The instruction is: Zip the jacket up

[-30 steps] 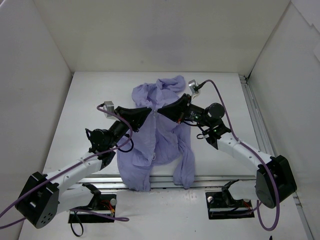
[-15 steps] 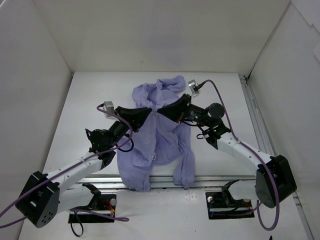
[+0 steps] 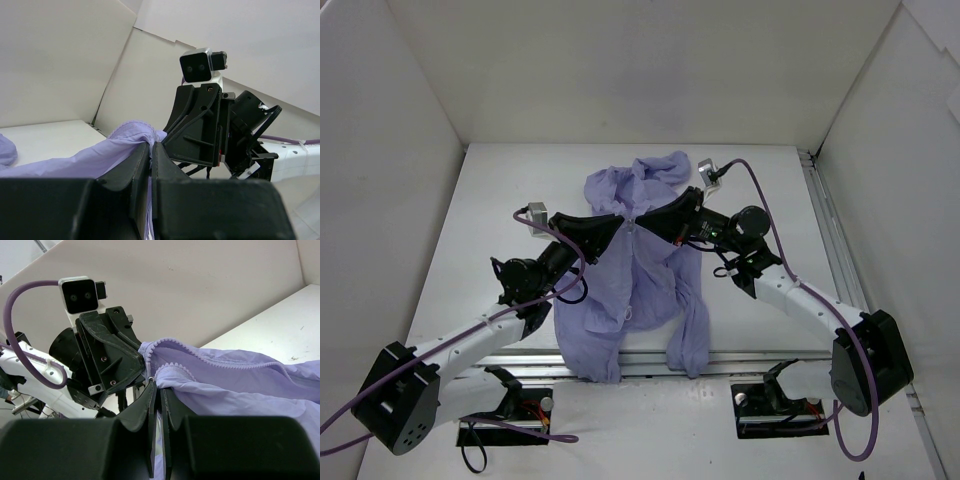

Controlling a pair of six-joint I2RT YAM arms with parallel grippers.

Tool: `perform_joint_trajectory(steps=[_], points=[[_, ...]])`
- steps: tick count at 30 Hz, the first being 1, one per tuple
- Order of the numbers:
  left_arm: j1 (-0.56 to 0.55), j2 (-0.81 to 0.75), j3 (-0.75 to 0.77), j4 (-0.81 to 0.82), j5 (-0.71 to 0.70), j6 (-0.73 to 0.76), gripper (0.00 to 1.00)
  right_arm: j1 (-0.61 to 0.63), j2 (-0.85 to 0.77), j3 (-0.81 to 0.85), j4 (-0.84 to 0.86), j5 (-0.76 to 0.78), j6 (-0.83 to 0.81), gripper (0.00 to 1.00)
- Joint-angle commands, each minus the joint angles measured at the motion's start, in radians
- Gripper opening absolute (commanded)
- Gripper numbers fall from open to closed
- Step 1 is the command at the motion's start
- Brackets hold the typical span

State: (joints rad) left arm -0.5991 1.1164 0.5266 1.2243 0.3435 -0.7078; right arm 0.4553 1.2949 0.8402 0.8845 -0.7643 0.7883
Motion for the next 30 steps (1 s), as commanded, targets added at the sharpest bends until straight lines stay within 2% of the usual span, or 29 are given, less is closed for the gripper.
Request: perform_joint_trajectory(steps=[1, 30], points=[[0.009, -0.01, 0.019, 0.104, 0.023, -0.001, 0.0, -0.007, -0.026, 0.023, 0.1, 0.008, 0.008, 0.0], [0.009, -0.013, 0.078, 0.089, -0.006, 0.011, 0.0, -0.007, -0.023, 0.005, 0.11, -0.003, 0.014, 0.0]])
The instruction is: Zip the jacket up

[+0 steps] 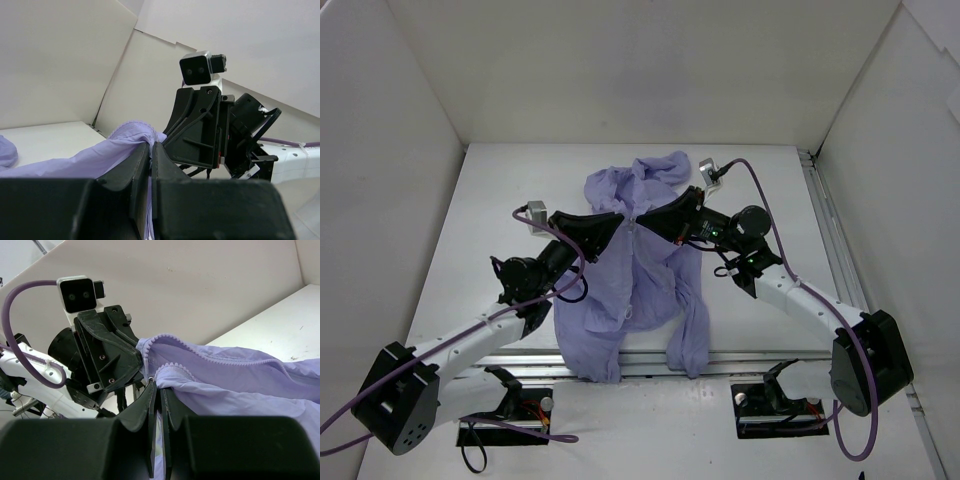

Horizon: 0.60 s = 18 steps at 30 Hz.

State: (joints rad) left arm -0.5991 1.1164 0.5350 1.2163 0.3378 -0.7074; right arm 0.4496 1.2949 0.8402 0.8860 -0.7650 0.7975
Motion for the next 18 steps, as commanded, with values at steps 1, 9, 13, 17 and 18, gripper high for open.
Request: perform_joint_trajectory(steps=[1, 9, 13, 17, 18], points=[[0.009, -0.013, 0.074, 0.094, 0.0, 0.013, 0.0, -0.003, -0.023, 0.004, 0.108, -0.002, 0.008, 0.0], [0.009, 0.0, 0.072, 0.095, 0.012, 0.011, 0.0, -0.005, -0.026, 0.008, 0.111, -0.002, 0.008, 0.0], [0.009, -0.001, 0.062, 0.092, 0.01, 0.014, 0.0, -0.002, -0.031, 0.011, 0.113, -0.003, 0.009, 0.0], [0.009, 0.003, 0.06, 0.095, 0.013, 0.013, 0.0, -0.005, -0.036, 0.011, 0.113, -0.003, 0.011, 0.0], [0.009, 0.002, 0.059, 0.095, 0.007, 0.011, 0.0, -0.005, -0.036, 0.013, 0.114, -0.003, 0.011, 0.0]])
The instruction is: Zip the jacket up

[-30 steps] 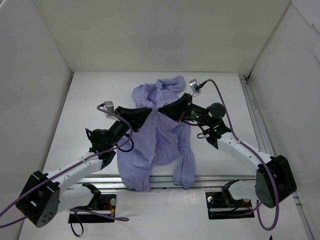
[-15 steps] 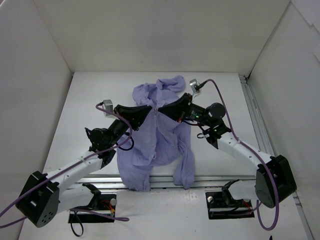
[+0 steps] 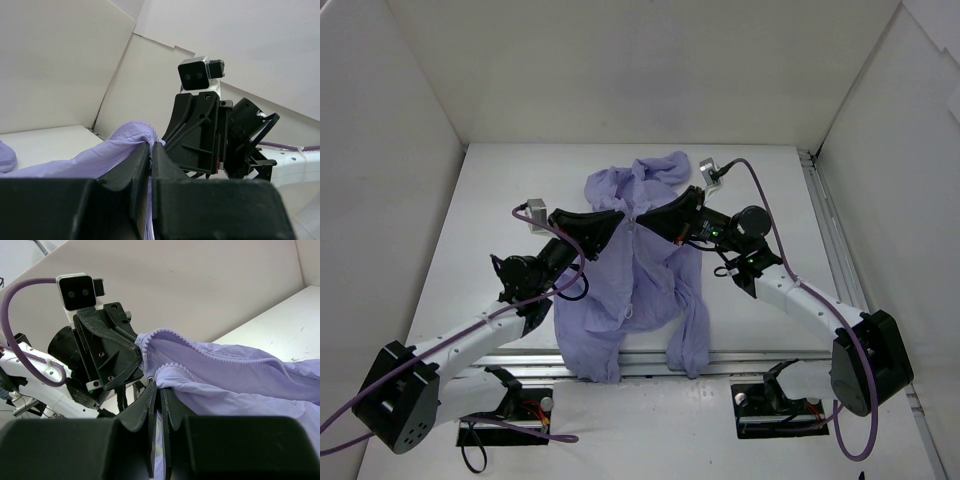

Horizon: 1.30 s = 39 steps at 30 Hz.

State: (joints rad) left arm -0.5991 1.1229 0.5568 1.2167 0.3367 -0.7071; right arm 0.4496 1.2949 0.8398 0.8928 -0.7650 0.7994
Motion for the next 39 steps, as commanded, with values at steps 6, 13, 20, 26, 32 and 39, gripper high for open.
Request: perform_joint_trajectory(steps=[6, 13, 20, 26, 32, 39], points=[[0.009, -0.003, 0.038, 0.089, 0.015, 0.012, 0.0, -0.003, -0.046, 0.007, 0.109, 0.0, 0.009, 0.0], [0.009, -0.002, 0.029, 0.09, 0.008, 0.012, 0.0, -0.008, -0.057, 0.013, 0.112, -0.007, 0.009, 0.0], [0.009, -0.003, 0.032, 0.092, 0.018, 0.011, 0.0, -0.008, -0.057, 0.015, 0.112, -0.003, 0.009, 0.0], [0.009, -0.011, 0.034, 0.089, 0.01, 0.012, 0.0, -0.008, -0.049, 0.01, 0.112, -0.005, 0.011, 0.0], [0.009, -0.026, 0.038, 0.073, 0.012, 0.021, 0.0, -0.006, -0.039, 0.001, 0.112, -0.003, 0.012, 0.0], [0.009, -0.029, 0.038, 0.076, 0.016, 0.021, 0.0, -0.006, -0.02, 0.018, 0.112, -0.005, 0.017, 0.0]])
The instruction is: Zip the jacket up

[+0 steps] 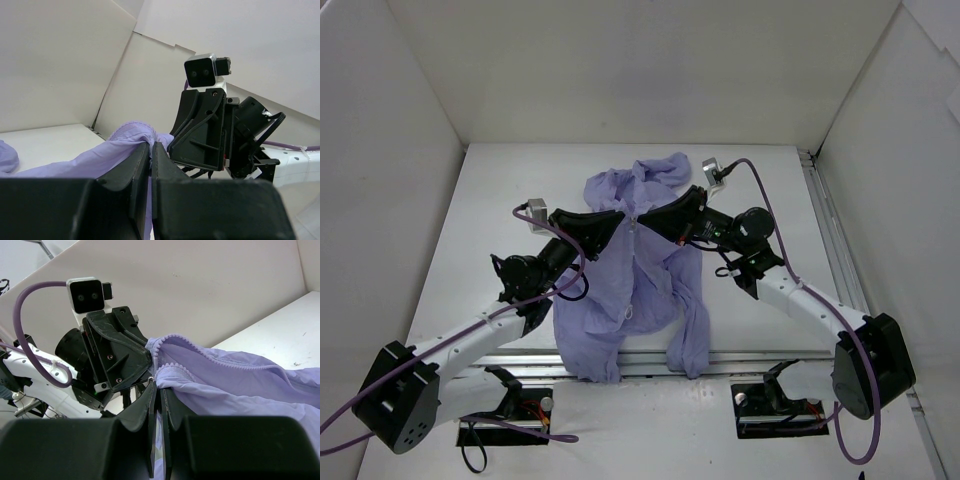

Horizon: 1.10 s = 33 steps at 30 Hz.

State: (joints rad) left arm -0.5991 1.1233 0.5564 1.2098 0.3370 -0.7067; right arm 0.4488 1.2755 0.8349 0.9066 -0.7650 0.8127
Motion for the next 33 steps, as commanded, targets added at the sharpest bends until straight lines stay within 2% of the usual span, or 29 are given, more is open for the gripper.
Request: perform_joint_trajectory(steps=[1, 33], points=[[0.009, -0.03, 0.04, 0.082, 0.017, 0.021, 0.0, -0.009, -0.001, 0.024, 0.098, -0.005, 0.003, 0.0], [0.009, 0.01, 0.04, 0.109, 0.043, 0.006, 0.0, -0.009, 0.005, 0.05, 0.103, 0.003, 0.008, 0.0]])
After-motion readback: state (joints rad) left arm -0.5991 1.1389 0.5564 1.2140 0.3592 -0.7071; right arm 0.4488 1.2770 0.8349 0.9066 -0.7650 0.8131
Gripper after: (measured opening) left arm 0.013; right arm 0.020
